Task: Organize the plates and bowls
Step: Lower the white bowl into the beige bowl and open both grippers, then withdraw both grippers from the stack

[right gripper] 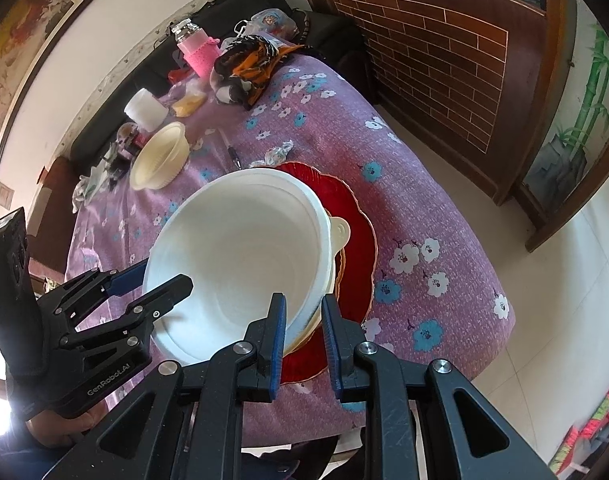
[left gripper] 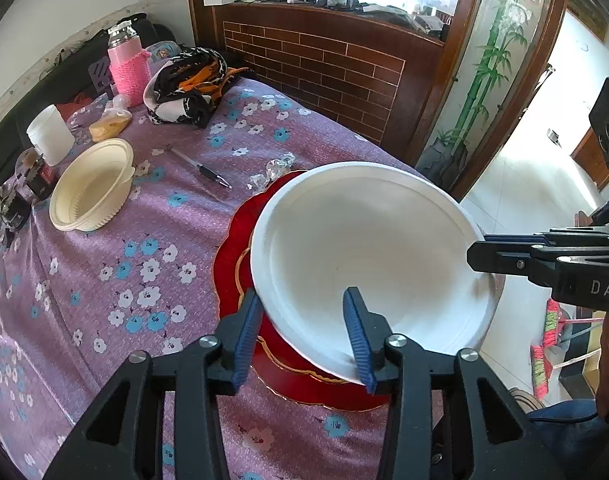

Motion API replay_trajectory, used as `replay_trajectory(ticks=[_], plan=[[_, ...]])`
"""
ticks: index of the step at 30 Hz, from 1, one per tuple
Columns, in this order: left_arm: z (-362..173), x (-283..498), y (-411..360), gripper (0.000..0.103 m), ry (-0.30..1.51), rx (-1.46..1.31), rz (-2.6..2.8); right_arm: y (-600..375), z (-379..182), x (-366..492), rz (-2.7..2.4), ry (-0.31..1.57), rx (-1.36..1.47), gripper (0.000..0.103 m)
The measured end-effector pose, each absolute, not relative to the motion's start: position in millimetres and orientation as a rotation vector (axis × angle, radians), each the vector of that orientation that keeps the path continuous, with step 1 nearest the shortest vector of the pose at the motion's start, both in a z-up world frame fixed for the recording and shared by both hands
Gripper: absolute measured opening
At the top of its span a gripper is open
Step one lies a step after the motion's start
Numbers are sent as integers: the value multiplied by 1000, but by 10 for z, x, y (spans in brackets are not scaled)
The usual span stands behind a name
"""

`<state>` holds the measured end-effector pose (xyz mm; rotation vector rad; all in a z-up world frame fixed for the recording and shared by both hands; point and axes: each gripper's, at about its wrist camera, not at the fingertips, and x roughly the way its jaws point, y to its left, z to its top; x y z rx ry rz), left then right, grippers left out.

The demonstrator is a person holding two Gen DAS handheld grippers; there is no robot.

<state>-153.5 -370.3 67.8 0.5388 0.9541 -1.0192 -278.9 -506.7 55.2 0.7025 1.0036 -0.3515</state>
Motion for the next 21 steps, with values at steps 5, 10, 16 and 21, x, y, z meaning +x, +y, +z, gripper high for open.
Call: replay_trajectory(ticks=[5, 10, 16, 21], plan=[[713, -1562, -3664, 44, 943, 537, -1016, -5034, 572, -2826, -355, 996, 700, 26], [745, -1589, -3628, 45, 932, 536, -1015, -5012, 599, -2871, -363, 985, 700, 28], [787, -1627, -3571, 46, 917, 533, -1013, -4982, 643, -2928, -378, 969, 699, 28], [830, -1628, -3502, 47, 907, 526, -1004, -4952, 679, -2957, -385, 957, 699, 28]])
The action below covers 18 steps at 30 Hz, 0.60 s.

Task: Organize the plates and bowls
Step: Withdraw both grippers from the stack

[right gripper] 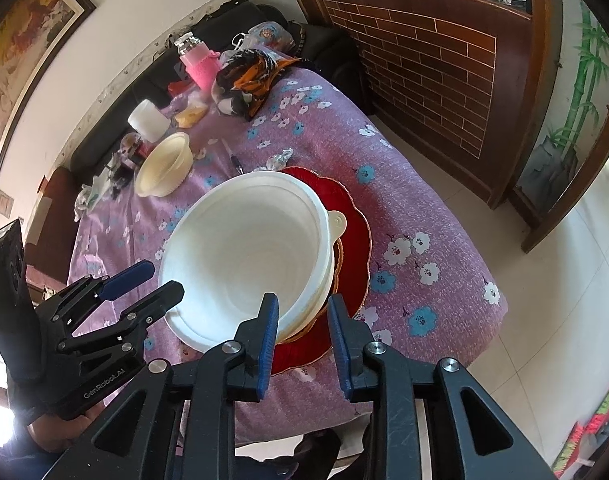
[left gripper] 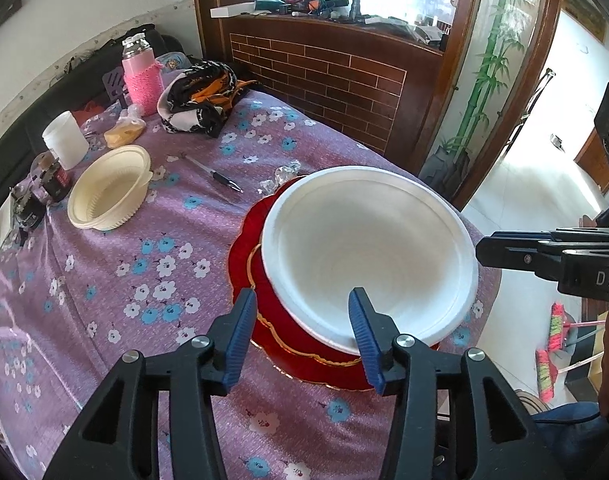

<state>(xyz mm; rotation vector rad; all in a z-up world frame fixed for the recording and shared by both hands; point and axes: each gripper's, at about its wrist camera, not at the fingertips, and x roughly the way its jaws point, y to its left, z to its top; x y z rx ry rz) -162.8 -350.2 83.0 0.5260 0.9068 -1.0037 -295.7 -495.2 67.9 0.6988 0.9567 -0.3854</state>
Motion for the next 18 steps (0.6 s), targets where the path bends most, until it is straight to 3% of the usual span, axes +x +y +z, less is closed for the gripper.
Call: replay_trajectory(ticks=[18], plan=[[934, -1386, -2904, 50, 898, 430, -887, -4778, 905, -2760, -364, 904, 660, 28]])
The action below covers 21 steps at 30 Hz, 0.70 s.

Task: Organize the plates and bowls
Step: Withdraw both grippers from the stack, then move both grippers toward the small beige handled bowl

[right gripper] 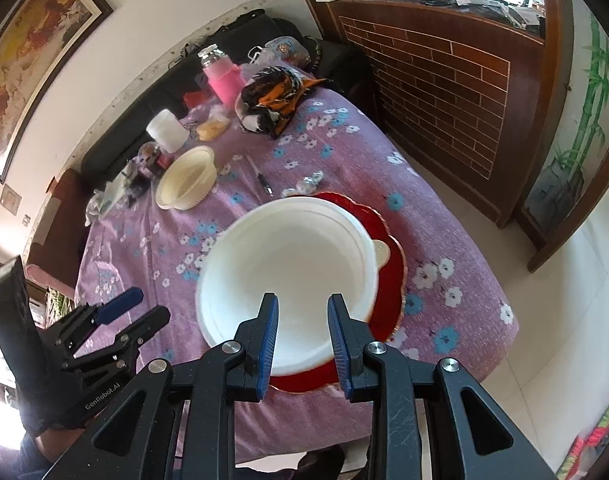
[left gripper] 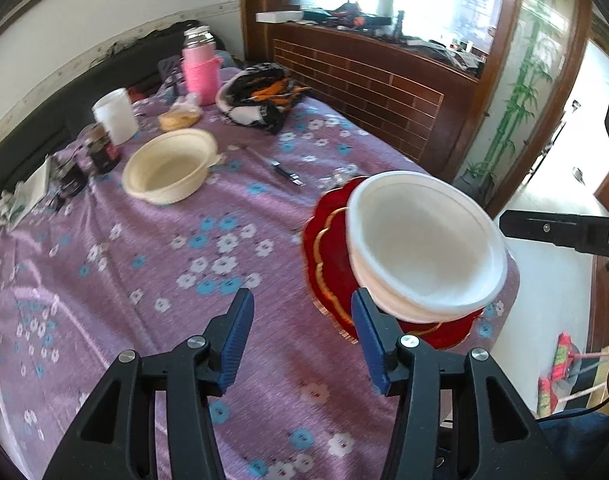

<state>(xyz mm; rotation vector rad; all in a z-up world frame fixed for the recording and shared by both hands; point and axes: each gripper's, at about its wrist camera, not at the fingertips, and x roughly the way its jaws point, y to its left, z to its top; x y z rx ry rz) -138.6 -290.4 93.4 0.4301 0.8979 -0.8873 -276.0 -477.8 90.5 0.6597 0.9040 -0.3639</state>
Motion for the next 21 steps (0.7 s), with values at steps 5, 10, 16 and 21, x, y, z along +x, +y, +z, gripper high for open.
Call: replay_trajectory(ticks=[5, 10, 16, 21], plan=[[891, -1260, -2610, 51, 922, 375, -829, -4601, 909, -2544, -304, 938, 631, 28], [819, -1150, -2277, 53, 948, 319, -767, -4408, 879, -2271, -221, 990, 632, 28], [733, -1022, -1923, 54, 982, 263, -701, -4168, 917, -1871, -114, 1037, 633, 28], [659, -921, -1686, 54, 1008, 231, -652, -3978, 944, -1567, -62, 1060, 609, 28]])
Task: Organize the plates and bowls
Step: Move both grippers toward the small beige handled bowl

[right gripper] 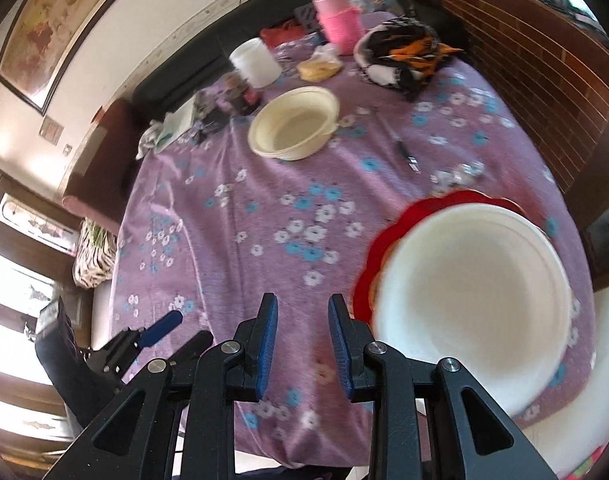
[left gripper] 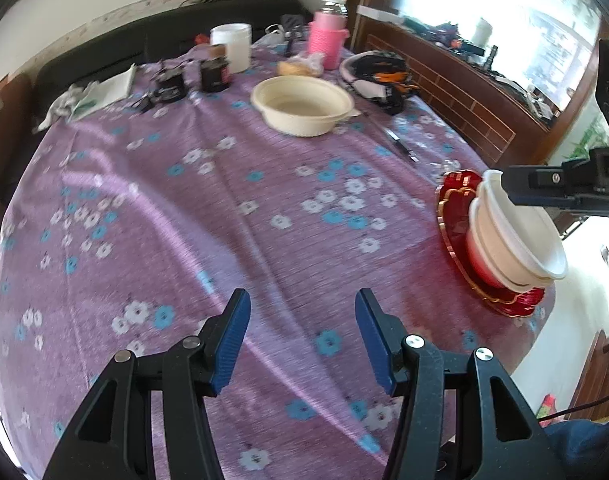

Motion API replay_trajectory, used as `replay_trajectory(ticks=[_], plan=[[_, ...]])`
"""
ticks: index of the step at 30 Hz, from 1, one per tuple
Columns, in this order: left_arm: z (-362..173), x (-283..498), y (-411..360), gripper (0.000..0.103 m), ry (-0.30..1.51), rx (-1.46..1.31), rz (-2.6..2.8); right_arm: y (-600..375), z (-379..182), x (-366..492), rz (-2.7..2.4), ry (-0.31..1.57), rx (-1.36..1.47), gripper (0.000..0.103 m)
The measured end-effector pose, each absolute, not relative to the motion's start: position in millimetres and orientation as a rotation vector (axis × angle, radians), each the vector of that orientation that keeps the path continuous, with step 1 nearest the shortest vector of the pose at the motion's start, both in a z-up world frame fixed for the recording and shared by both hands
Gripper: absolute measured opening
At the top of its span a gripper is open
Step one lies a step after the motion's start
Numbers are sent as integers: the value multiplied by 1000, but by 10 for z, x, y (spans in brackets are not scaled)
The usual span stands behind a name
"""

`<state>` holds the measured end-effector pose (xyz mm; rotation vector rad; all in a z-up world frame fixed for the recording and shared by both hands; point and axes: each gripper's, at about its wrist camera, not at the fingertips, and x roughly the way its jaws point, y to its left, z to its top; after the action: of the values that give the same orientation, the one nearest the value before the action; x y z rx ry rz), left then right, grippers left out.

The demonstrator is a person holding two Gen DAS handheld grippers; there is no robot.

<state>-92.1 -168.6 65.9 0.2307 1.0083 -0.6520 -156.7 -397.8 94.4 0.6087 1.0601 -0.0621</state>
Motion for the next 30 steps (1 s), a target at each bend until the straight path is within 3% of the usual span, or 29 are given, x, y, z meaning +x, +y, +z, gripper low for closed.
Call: replay_trajectory(ticks=[22, 30], plan=[[436, -575, -1547, 54, 1071, 228, -590, -3644, 747, -918, 30, 1164, 539, 29], [608, -150, -1798, 54, 1055, 256, -628, -3881, 774, -721, 9, 1156, 567, 29]])
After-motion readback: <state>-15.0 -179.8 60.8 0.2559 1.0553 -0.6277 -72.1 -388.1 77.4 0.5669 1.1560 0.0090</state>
